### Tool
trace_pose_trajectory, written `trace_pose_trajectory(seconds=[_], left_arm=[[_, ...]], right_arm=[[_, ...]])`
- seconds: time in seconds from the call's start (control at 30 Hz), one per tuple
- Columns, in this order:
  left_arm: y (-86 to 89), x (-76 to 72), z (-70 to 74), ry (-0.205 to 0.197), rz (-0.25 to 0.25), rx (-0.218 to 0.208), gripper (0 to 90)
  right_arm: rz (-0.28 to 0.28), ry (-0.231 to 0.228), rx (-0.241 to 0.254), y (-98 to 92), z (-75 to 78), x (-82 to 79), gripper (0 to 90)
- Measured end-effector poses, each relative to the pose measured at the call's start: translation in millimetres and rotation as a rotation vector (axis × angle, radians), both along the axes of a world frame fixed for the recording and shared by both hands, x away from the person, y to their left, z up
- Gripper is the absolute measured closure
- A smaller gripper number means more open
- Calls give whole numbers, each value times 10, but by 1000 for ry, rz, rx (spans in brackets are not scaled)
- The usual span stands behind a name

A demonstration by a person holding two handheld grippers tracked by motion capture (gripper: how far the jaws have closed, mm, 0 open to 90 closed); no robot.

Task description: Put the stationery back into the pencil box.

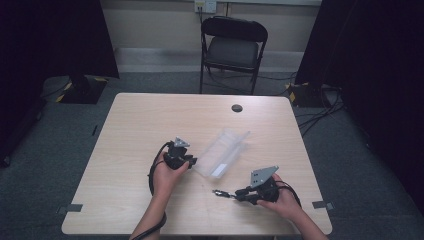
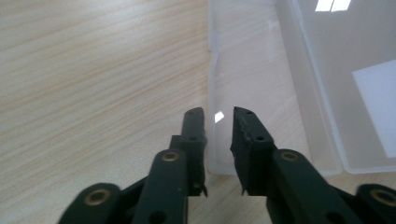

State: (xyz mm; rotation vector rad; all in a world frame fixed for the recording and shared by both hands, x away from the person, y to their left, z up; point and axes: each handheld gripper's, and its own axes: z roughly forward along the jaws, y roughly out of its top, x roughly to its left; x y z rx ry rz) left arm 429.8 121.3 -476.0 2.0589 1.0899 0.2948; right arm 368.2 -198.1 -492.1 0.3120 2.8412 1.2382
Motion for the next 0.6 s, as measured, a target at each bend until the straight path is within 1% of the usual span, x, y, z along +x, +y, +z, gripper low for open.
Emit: trace_pose_trajectory(seconds=[0.03,0.07,0.1,0.13,0.2,0.23,0.27,0.3,0.33,0.37,0.4,0.43,0.47,0.5,0.53,0.6], left_arm=[[30,-20,23,-12,-22,5,689],[46,-51,41,-17,-21,-7,669],[71,-82,62,-15,-24,1,664],[104,-114,86,-23,-35,8,662],[157,-185,117,-28,-41,-3,644],[181,-223,124,-33,-38,-14,634],[206,-261,133,-30,-43,-10,625],[228,-300,136,-27,-47,-11,624],[235,-333,131,-26,-41,-26,619],[264,-383,128,-19,-52,-21,620],[279,-424,114,-17,-49,-34,622],[300,-461,102,-11,-52,-31,622],[327,-491,85,-10,-64,-28,622],[335,-527,64,-10,-56,-35,622],[355,-552,49,-8,-70,-32,621],[367,-604,22,-9,-73,-37,616]], right_arm=[[4,-1,5,15,-3,4,793],[9,-2,2,29,-2,6,794],[10,-7,-1,46,0,4,796],[10,-4,-1,65,1,2,796],[12,-3,-3,102,4,-11,794],[2,-6,-5,122,5,-26,768],[-1,-12,-11,134,9,-36,712],[-12,-18,-15,140,11,-44,687],[-16,-27,-19,128,15,-45,663],[-21,-26,-20,106,18,-46,662],[-31,-13,-20,54,21,-45,642],[-49,-15,-27,-1,28,-46,618],[-63,-3,-25,-59,38,-54,618],[-72,7,-21,-115,45,-57,617],[-78,9,-19,-160,50,-61,617],[-91,10,-48,-220,50,-81,620]])
